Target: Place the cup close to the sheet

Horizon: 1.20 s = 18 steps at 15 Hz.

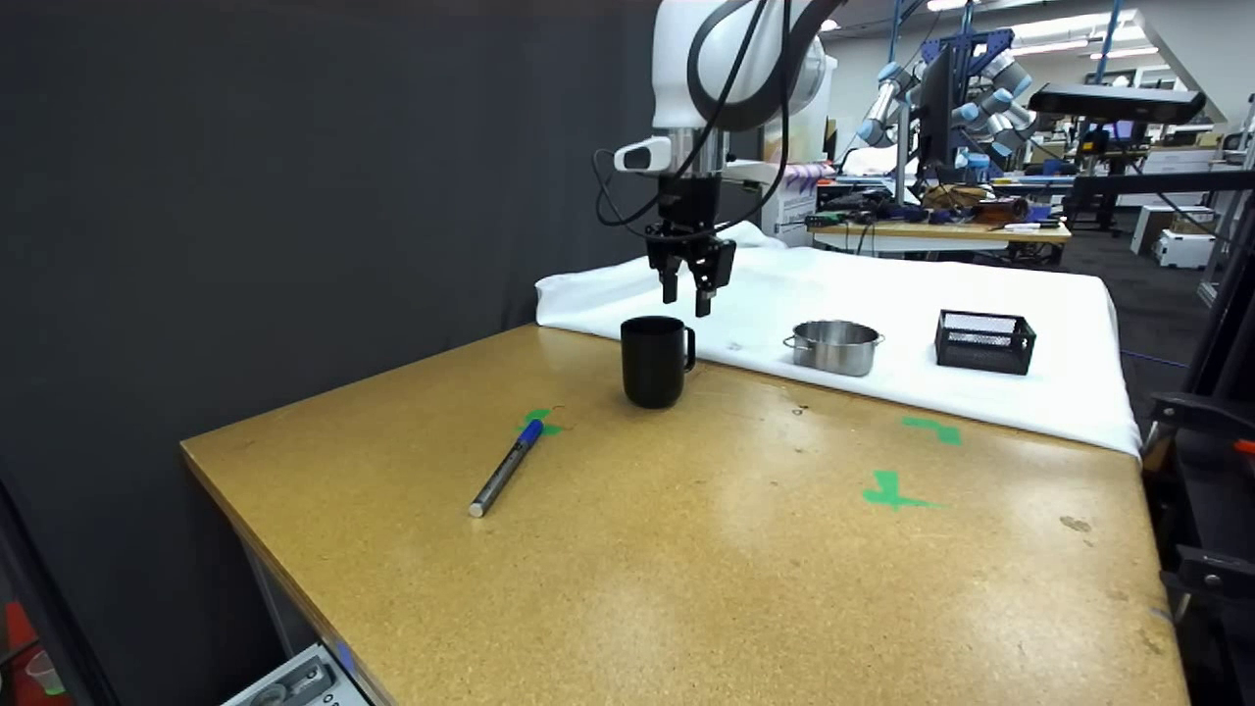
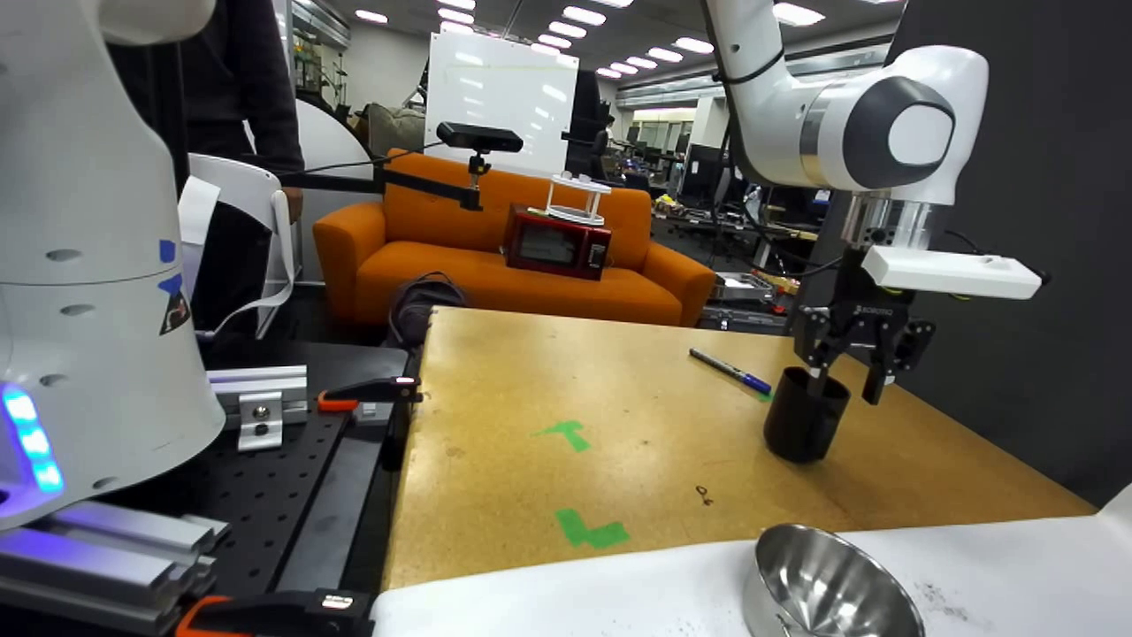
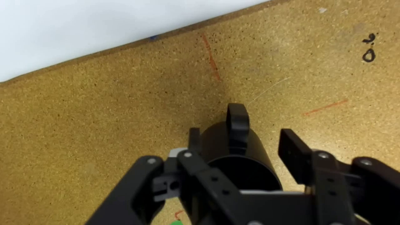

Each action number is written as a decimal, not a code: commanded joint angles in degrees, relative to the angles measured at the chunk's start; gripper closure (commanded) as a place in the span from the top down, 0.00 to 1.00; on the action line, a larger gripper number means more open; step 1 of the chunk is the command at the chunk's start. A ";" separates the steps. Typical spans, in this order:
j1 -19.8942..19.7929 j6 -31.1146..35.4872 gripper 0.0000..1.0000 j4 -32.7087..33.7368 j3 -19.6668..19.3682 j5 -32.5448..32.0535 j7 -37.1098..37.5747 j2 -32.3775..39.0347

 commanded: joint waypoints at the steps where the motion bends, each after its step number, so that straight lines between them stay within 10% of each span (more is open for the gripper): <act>1: -1.00 -1.60 0.98 -0.08 0.66 0.02 -1.25 -0.40; 18: -0.23 -11.35 1.00 -5.32 0.73 4.59 2.94 -12.19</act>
